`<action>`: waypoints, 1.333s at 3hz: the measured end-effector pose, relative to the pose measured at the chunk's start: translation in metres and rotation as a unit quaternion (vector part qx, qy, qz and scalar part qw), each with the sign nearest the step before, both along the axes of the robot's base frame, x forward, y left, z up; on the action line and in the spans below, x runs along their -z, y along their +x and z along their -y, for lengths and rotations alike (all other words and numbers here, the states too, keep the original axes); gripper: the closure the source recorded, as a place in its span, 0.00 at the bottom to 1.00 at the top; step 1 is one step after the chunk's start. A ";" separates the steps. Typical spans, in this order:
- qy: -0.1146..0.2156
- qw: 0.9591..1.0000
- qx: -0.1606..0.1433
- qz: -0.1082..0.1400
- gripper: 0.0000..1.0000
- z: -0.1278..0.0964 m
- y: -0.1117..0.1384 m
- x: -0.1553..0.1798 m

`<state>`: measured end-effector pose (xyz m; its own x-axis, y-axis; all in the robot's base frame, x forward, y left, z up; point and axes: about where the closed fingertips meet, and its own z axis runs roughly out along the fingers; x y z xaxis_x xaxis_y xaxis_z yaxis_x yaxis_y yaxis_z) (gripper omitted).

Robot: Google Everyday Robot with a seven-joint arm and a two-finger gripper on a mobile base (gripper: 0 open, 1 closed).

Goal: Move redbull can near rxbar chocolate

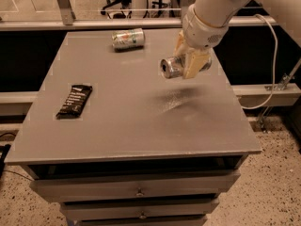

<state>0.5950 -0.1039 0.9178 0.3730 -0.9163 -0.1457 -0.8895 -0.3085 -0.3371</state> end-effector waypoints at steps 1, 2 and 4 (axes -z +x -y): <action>0.034 0.999 -0.034 0.022 1.00 -0.040 -0.008 -0.017; 0.101 0.989 -0.086 0.059 1.00 -0.100 -0.015 -0.052; 0.279 0.947 -0.148 0.054 1.00 -0.206 -0.010 -0.091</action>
Offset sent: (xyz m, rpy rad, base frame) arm -0.0281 0.1802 0.1131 0.4109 -0.2277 0.3161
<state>0.5848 0.1024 1.0086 0.6422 -0.5611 -0.5223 -0.7427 -0.2869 -0.6050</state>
